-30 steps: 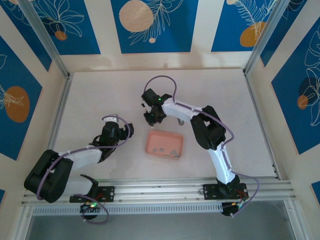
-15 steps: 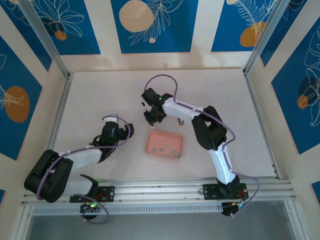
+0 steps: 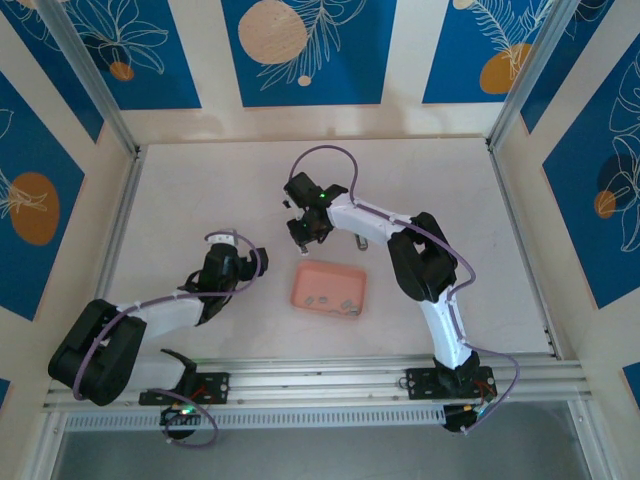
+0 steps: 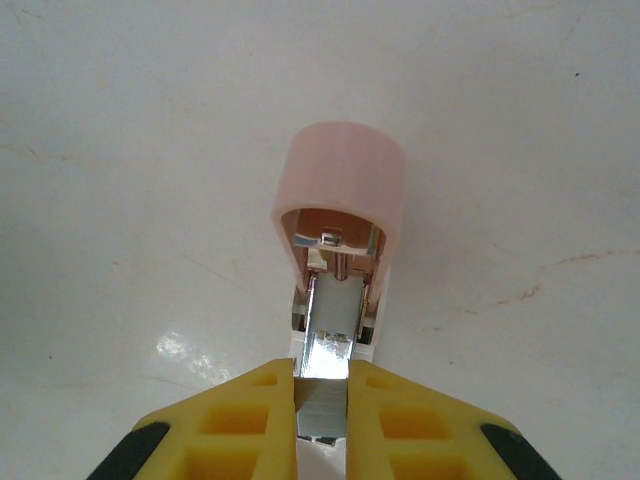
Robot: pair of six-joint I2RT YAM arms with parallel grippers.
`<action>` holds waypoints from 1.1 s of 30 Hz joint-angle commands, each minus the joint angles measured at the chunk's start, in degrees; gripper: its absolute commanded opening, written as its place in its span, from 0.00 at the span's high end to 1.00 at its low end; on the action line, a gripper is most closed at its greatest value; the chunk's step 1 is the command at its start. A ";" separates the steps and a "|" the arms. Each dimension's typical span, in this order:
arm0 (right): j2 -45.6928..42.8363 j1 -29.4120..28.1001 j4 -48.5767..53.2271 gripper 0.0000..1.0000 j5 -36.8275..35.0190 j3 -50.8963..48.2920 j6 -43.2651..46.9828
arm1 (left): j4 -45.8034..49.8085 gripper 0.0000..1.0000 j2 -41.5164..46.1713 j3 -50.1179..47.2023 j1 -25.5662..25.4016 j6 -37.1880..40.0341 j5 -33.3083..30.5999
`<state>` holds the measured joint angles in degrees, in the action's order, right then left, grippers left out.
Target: Load the staples into the stapler
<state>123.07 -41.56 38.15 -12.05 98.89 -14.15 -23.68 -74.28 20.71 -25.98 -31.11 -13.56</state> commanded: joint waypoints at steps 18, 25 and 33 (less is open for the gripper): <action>2.32 0.29 0.96 0.84 1.89 1.04 -1.37 | 1.05 0.05 0.99 0.38 0.93 0.96 0.18; 2.41 0.25 1.03 0.84 1.76 0.35 -1.29 | 1.03 0.05 0.86 0.46 0.93 0.95 0.20; 2.70 0.12 0.77 0.84 1.91 -0.09 -1.74 | 0.92 0.05 0.68 0.60 0.94 0.99 0.28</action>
<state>124.09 -41.56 38.17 -11.35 98.89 -15.14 -23.11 -74.28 20.71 -25.91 -30.96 -13.56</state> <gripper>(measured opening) 0.164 0.947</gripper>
